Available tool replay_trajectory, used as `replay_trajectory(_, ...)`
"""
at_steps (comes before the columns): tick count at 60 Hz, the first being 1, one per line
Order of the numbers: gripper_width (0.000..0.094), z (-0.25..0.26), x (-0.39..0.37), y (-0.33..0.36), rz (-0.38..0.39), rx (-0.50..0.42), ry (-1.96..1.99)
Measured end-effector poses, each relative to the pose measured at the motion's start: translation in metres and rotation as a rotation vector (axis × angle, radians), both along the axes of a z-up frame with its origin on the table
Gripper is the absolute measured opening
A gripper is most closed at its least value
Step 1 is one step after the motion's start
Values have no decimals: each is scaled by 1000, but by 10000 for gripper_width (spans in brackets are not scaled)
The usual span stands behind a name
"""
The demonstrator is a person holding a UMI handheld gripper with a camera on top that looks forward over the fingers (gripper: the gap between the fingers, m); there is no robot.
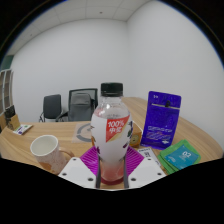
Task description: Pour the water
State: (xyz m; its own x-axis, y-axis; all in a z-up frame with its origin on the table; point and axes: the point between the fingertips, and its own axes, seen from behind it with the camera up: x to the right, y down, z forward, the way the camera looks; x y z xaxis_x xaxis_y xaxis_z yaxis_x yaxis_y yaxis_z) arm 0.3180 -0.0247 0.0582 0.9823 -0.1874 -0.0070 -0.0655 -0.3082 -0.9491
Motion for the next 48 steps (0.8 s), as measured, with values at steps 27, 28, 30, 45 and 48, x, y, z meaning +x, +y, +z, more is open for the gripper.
replay_trajectory(27, 857, 14, -3, -38, -35, -142, -2)
replay_trajectory(28, 852, 18, -4, -43, -36, -144, -5)
replay_trajectory(30, 852, 27, -8, -52, -38, -147, -8)
replay_trajectory(45, 855, 99, -60, -158, -41, -197, 6)
replay_trajectory(48, 857, 113, -72, -185, -44, -204, 3)
